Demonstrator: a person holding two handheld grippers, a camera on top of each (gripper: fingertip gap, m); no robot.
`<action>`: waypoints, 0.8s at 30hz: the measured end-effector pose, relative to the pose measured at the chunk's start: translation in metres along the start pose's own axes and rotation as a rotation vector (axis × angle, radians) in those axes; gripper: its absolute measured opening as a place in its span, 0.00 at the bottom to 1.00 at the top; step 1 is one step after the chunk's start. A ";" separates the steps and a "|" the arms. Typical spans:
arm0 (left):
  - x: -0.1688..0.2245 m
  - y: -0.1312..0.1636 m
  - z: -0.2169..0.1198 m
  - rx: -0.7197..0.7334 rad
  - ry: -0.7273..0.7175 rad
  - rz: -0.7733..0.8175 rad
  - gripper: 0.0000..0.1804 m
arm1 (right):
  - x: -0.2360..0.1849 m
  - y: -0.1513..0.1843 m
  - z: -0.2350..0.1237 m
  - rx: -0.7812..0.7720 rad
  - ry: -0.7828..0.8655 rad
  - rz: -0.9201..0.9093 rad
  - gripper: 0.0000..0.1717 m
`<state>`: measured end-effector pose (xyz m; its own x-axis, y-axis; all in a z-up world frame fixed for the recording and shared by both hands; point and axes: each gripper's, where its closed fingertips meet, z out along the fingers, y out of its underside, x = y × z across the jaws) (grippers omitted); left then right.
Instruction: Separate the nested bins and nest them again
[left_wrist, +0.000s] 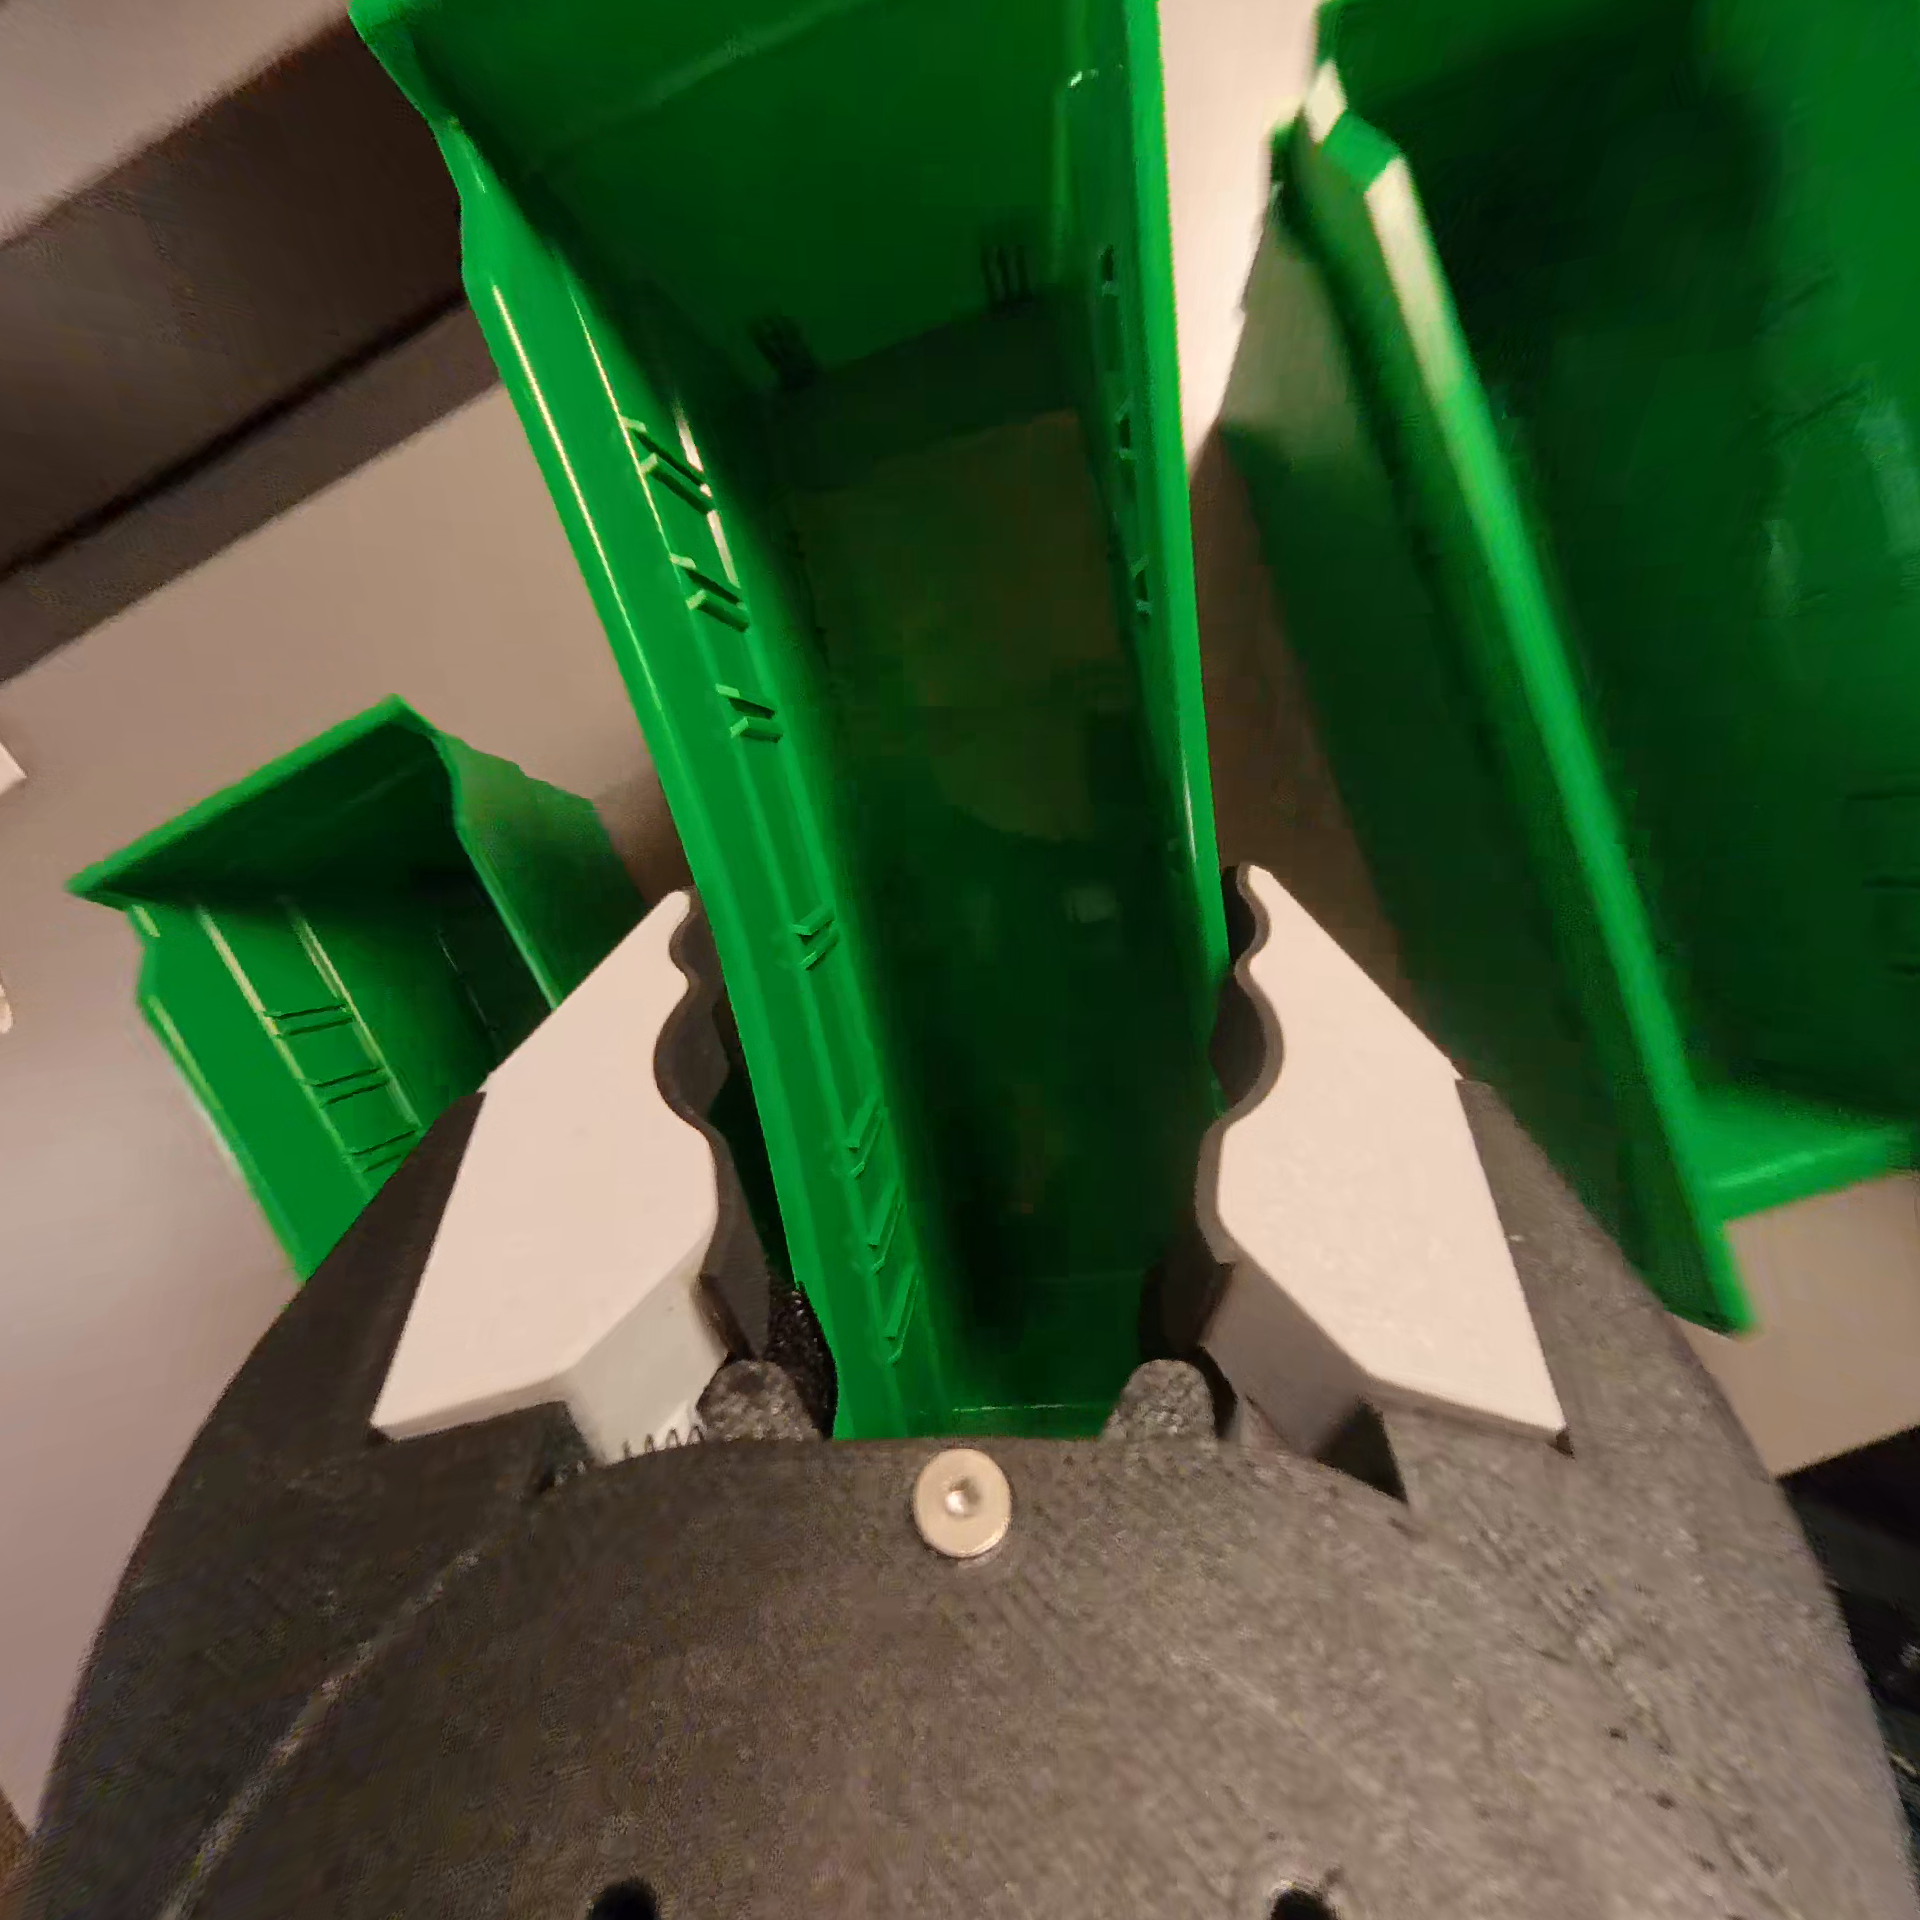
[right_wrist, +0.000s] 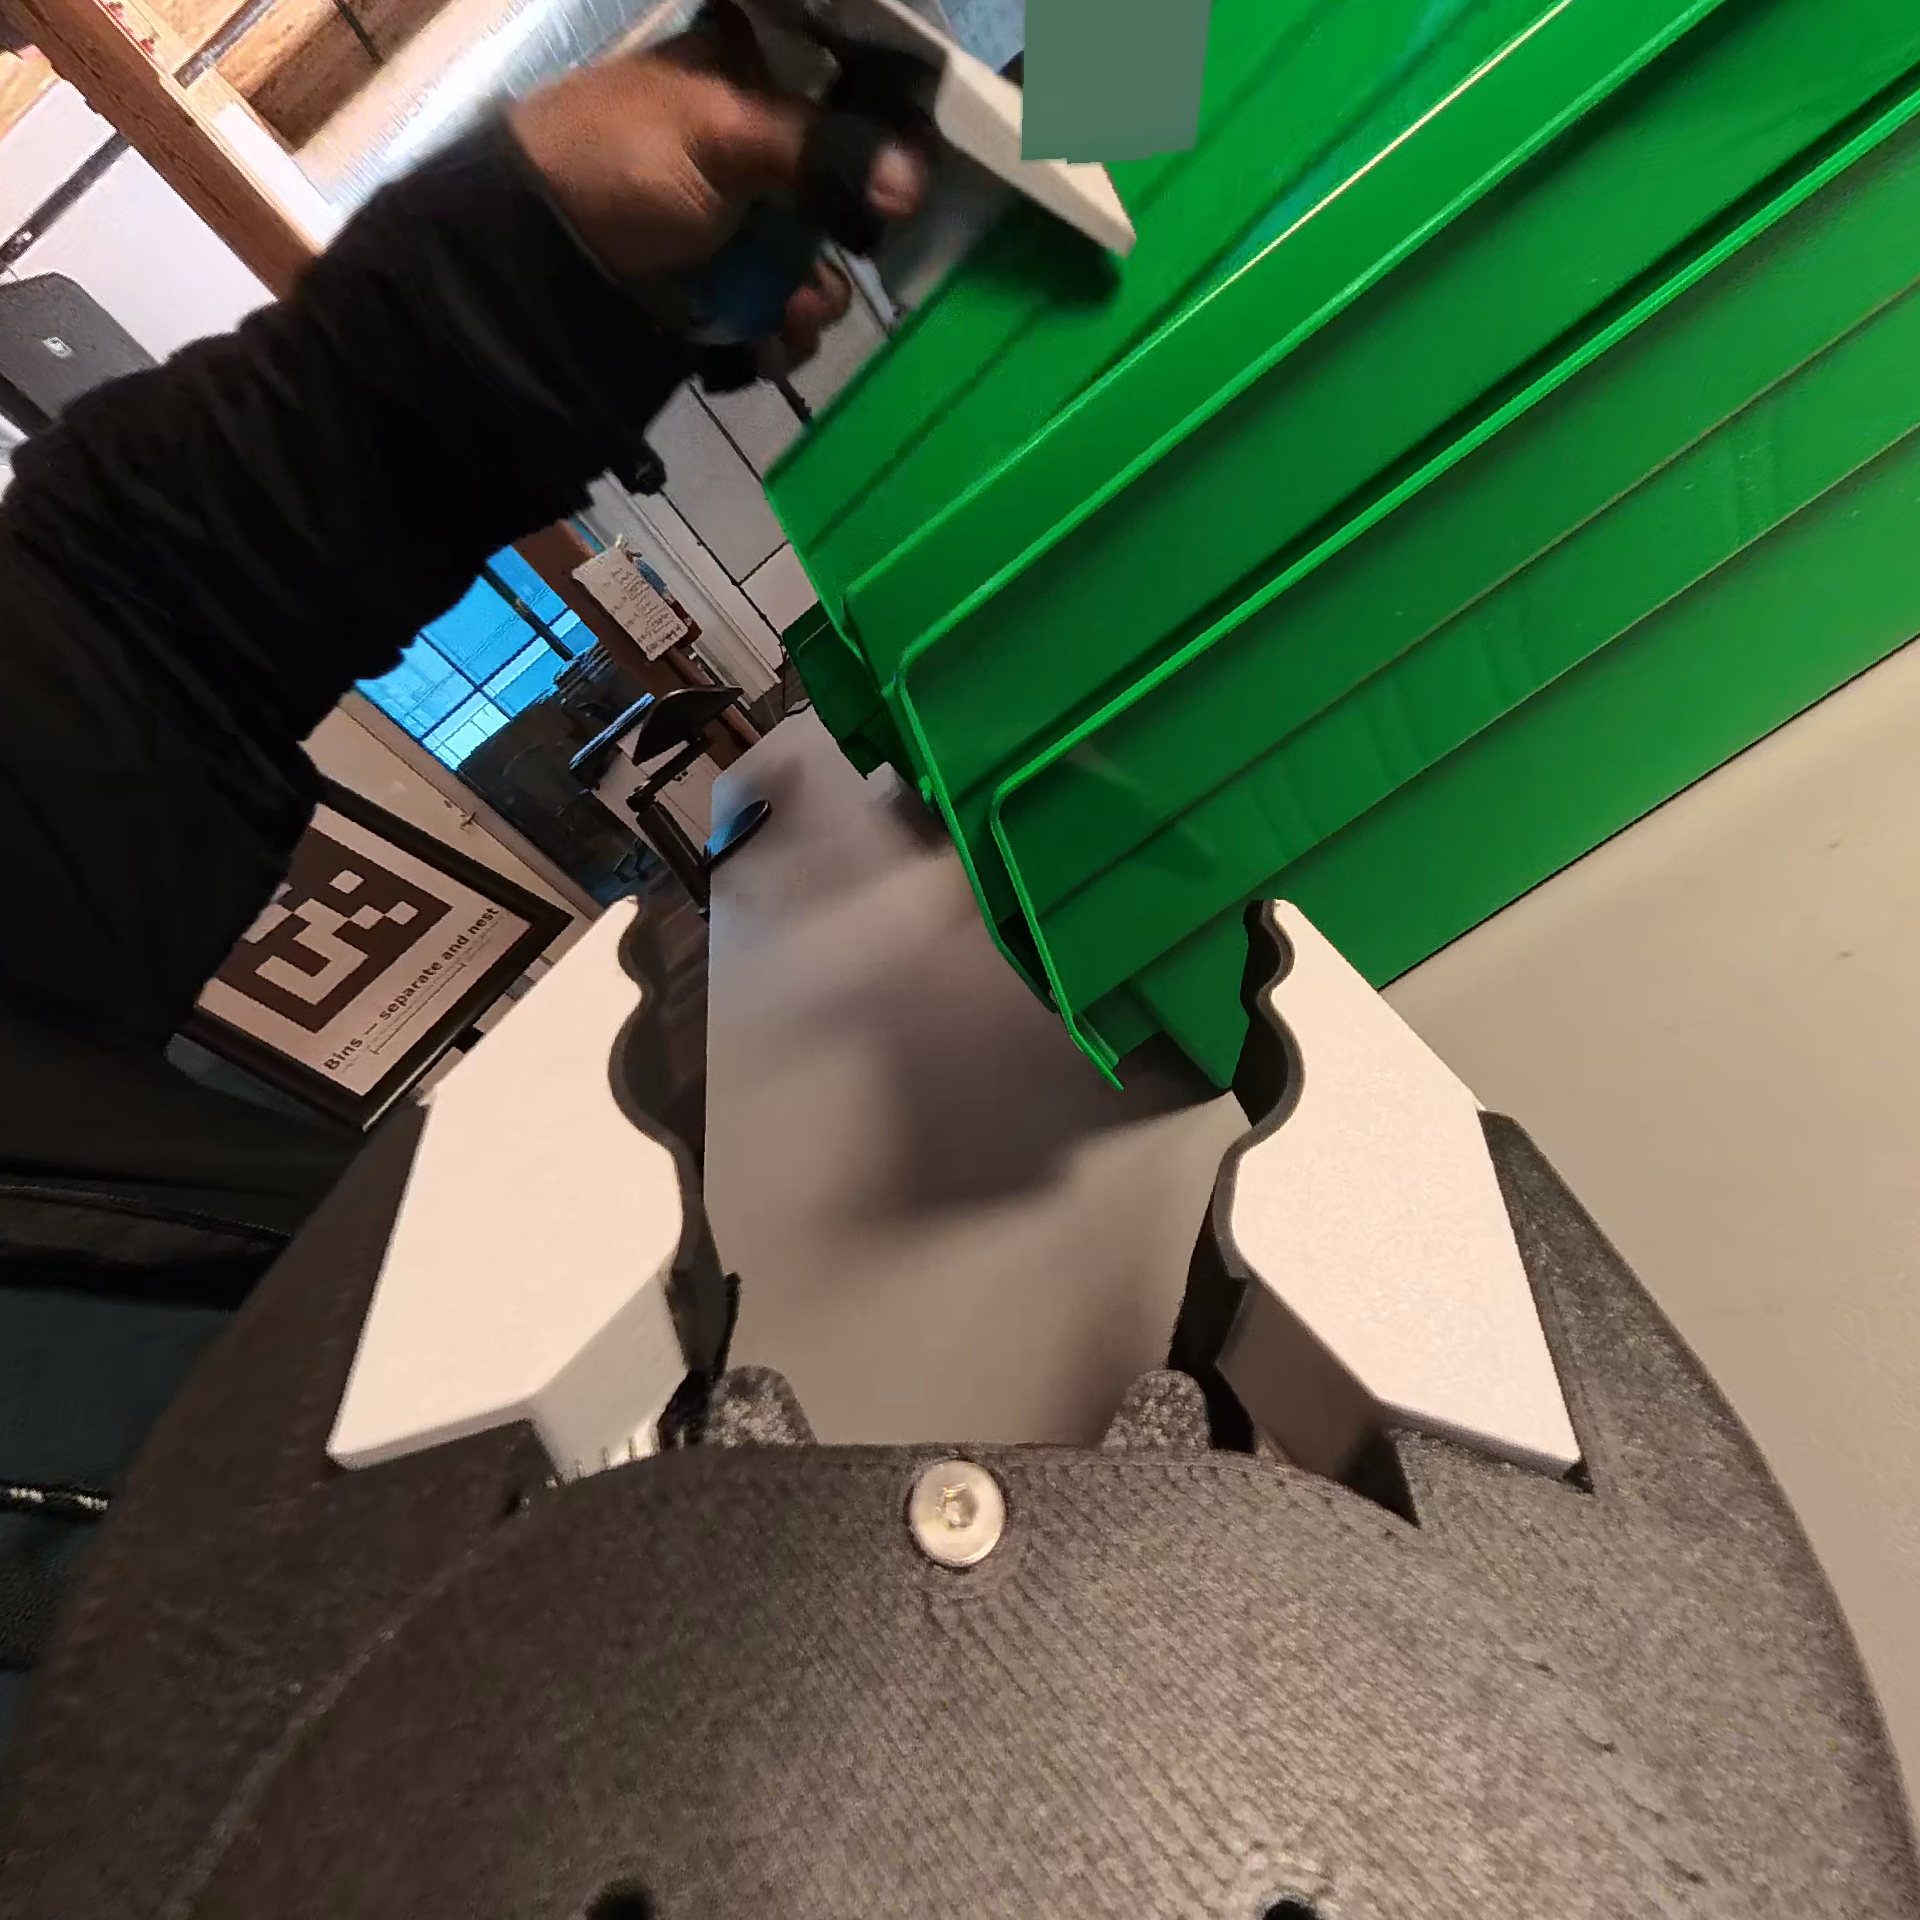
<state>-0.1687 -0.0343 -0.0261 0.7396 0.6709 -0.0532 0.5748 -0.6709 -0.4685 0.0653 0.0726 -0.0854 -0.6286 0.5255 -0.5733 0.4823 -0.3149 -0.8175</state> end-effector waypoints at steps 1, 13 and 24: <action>0.005 -0.011 -0.016 0.031 0.013 -0.002 0.53 | 0.000 0.000 0.000 0.001 0.000 0.001 0.65; 0.127 -0.077 -0.128 0.225 0.349 -0.080 0.52 | 0.001 -0.003 -0.002 0.019 -0.003 0.012 0.64; 0.162 -0.044 -0.037 0.119 0.403 -0.226 0.55 | -0.001 -0.006 -0.005 0.041 -0.022 0.026 0.64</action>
<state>-0.0615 0.0919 0.0183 0.6913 0.6039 0.3969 0.7101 -0.4660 -0.5278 0.0666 0.0777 -0.0795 -0.6297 0.4996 -0.5949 0.4733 -0.3606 -0.8037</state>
